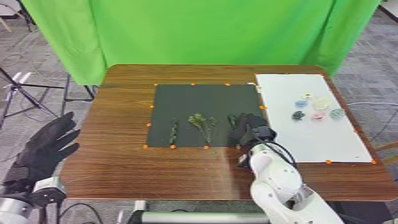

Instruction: Arrange flowers

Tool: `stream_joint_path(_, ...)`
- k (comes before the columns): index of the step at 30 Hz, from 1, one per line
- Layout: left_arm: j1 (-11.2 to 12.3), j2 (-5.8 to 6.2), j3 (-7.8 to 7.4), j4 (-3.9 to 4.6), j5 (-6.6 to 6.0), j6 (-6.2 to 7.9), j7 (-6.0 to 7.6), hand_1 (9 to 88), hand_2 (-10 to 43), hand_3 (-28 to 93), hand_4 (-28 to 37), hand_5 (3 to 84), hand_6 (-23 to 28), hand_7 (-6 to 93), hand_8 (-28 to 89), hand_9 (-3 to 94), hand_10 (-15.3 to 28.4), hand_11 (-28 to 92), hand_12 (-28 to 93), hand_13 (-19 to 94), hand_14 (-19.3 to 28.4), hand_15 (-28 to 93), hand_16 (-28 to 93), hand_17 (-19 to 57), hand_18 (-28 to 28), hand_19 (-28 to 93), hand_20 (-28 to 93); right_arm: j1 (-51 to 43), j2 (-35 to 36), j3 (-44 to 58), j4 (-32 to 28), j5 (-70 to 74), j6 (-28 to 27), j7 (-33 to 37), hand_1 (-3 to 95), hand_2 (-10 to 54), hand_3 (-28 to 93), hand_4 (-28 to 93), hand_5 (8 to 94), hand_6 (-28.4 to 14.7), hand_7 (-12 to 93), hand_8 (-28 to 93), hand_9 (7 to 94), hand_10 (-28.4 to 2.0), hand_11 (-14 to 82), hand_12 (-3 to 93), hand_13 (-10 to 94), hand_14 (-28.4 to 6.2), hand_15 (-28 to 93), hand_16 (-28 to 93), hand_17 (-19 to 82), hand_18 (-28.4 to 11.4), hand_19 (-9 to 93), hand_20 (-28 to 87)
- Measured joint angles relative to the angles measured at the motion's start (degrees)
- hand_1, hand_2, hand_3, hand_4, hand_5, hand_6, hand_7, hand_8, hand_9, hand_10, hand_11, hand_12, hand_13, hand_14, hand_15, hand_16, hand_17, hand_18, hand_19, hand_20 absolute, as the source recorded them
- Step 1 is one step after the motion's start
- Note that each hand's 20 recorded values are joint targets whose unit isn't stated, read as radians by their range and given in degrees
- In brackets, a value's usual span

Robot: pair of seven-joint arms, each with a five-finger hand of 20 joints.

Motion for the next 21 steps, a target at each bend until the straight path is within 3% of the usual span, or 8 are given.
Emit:
stream_joint_path(3,0.0,0.0,0.0,0.0,0.0,-0.05,-0.02,24.0,-2.0,70,-27.1,19.5,0.5,21.5,-11,18.6,8.8,9,20,12,12.0,16,6,-12.9,18.2,34,9,0.01,-0.23,0.12,0.0,-0.08,-0.52,0.18,38.1,-9.5,81,-25,65.7,0.9,56,15,71.4,-10.3,65.9,53.3,68,-9.9,84,38,23,-22.7,78,54)
stream_joint_path(8,0.0,0.0,0.0,0.02,-0.01,-0.11,-0.06,24.0,-2.0,70,-27.2,19.6,0.5,21.5,-11,18.5,8.8,9,20,12,12.0,16,6,-12.9,18.1,34,9,-0.03,-0.45,0.28,-0.15,-0.1,-1.51,0.22,31.8,-9.5,79,-27,65.8,0.0,53,15,70.5,-10.9,65.8,53.0,68,-10.2,84,38,23,-22.9,78,54)
stream_joint_path(10,-0.02,0.0,0.0,0.03,-0.01,-0.15,-0.09,24.1,-2.0,70,-27.1,19.6,0.5,21.5,-11,18.6,8.9,9,20,12,12.0,16,6,-12.9,18.2,34,9,-0.07,-0.52,0.35,-0.22,-0.05,-1.83,0.25,28.9,-9.5,80,-28,65.9,-0.4,52,9,70.3,-11.1,65.7,52.9,67,-10.2,84,38,22,-22.9,78,54)
stream_joint_path(11,-0.04,0.0,0.0,0.04,-0.01,-0.17,-0.1,24.1,-1.9,70,-27.1,19.6,0.4,21.5,-11,18.6,8.8,9,20,12,12.0,16,6,-12.9,18.2,34,9,-0.08,-0.55,0.38,-0.25,-0.03,-1.99,0.27,27.1,-9.5,81,-28,66.3,-0.6,54,-3,70.2,-11.3,65.8,52.7,67,-10.4,84,38,22,-23.0,78,54)
stream_joint_path(13,-0.07,0.0,0.0,0.05,-0.01,-0.21,-0.14,24.1,-1.9,70,-27.2,19.5,0.4,21.5,-11,18.6,8.8,9,20,12,12.0,16,6,-12.9,18.2,34,9,-0.08,-0.62,0.44,-0.38,-0.03,-2.12,0.37,25.9,-9.5,81,-28,66.7,-0.7,55,-13,70.1,-11.3,65.7,52.9,67,-10.5,84,38,22,-23.0,78,54)
stream_joint_path(21,-0.14,0.0,-0.01,0.06,-0.01,-0.28,-0.24,24.1,-1.9,70,-27.1,19.6,0.4,21.5,-11,18.6,8.8,9,20,12,12.0,16,6,-12.9,18.2,34,9,-0.13,-0.91,0.74,-0.67,-0.16,-2.27,1.0,22.3,-9.5,79,-28,66.2,-1.5,55,-15,69.0,-12.1,65.5,52.9,66,-10.9,84,38,22,-23.5,78,54)
